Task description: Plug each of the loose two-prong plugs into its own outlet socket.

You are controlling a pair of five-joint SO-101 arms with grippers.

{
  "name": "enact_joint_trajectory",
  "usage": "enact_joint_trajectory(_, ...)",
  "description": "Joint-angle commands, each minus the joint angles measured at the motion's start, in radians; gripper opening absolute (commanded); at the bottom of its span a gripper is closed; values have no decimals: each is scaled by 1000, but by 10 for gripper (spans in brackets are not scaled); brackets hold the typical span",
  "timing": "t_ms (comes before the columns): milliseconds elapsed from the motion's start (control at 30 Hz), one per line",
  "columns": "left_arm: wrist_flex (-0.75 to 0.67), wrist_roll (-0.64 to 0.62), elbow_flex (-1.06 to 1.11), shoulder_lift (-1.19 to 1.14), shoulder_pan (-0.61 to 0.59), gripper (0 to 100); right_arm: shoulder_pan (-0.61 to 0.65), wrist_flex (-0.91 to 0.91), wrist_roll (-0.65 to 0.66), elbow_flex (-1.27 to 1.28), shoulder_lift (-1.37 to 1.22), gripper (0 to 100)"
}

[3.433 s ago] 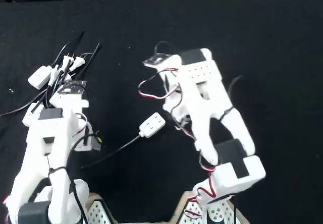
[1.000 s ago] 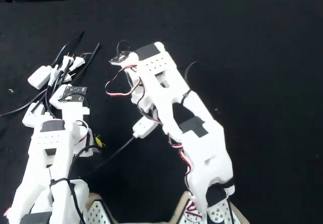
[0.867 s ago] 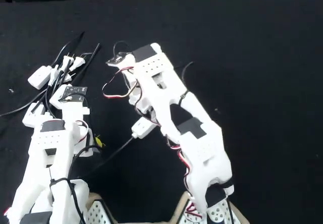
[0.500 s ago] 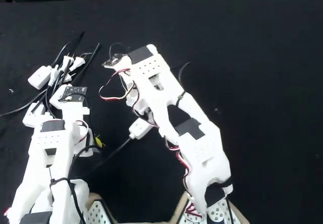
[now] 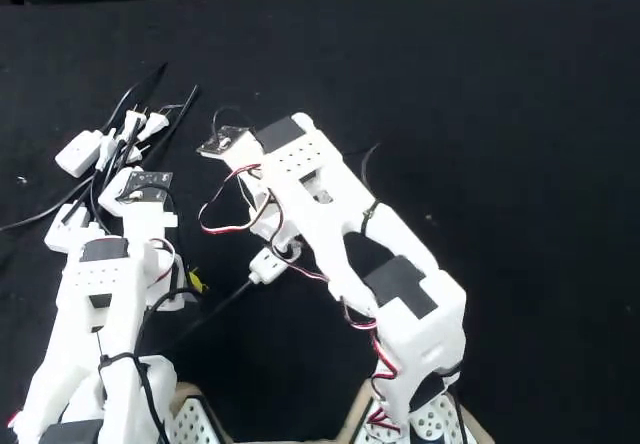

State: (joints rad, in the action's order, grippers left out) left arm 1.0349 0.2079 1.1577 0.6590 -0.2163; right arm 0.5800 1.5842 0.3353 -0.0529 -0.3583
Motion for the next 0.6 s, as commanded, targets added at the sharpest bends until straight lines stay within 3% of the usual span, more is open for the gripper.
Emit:
enact_joint_trajectory(0,-2,3,-4,12,-2,266,12,41,-12,-50,56,10)
enact_joint_trajectory(567,-2,3,-4,12,-8,266,11,135,-135,-216,-76,10)
